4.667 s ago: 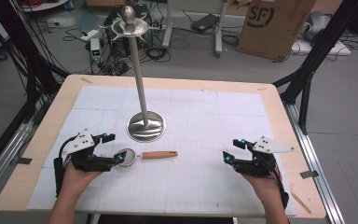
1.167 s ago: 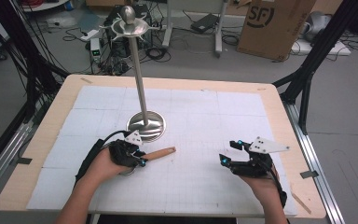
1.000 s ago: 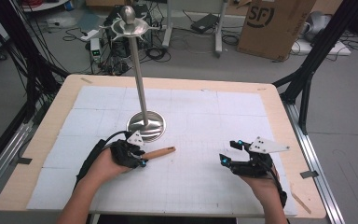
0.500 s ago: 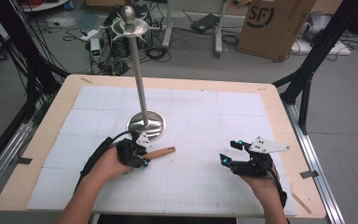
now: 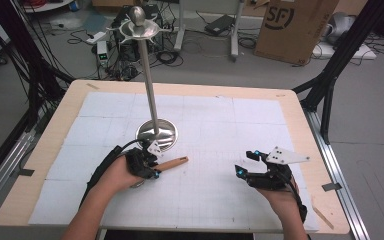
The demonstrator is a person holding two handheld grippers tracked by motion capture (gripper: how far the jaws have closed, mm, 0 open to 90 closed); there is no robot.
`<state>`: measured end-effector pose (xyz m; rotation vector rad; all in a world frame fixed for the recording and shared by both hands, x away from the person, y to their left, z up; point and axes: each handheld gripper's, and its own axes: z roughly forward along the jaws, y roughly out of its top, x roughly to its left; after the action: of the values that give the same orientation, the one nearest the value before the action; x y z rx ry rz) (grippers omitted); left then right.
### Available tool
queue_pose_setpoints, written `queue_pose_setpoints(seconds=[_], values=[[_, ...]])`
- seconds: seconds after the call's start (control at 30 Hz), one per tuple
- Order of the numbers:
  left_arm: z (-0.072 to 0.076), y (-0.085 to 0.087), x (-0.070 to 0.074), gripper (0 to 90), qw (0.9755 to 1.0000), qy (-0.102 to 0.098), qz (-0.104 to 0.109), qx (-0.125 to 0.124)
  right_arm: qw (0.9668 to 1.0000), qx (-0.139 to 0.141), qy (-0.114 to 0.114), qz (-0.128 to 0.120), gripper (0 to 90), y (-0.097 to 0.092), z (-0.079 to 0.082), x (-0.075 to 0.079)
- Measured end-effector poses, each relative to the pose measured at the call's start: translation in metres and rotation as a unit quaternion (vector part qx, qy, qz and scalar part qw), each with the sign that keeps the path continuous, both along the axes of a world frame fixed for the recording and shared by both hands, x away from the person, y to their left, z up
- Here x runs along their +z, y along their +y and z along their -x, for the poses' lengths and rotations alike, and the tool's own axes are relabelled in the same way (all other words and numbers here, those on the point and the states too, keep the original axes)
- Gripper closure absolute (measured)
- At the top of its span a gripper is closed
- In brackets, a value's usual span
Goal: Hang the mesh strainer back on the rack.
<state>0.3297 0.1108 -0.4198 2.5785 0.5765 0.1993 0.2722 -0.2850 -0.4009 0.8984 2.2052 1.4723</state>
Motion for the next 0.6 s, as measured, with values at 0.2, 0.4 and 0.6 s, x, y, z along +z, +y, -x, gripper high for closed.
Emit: queue_pose_setpoints(seconds=[0.2,0.4,0.6], values=[[0.0,0.0,0.0,67.8,0.9999,-0.006,-0.004,-0.007,1.0,-0.002,0.002,-0.002,31.5,-0.002,-0.001,-0.001],[-0.003,-0.002,0.001,65.4,0.9998,0.001,-0.011,-0.013,1.0,0.001,0.002,-0.001,31.6,-0.001,-0.001,-0.001],[-0.01,-0.008,0.004,64.3,0.9989,0.02,-0.037,-0.02,1.0,0.002,0.003,0.0,31.6,0.001,-0.001,-0.001]])
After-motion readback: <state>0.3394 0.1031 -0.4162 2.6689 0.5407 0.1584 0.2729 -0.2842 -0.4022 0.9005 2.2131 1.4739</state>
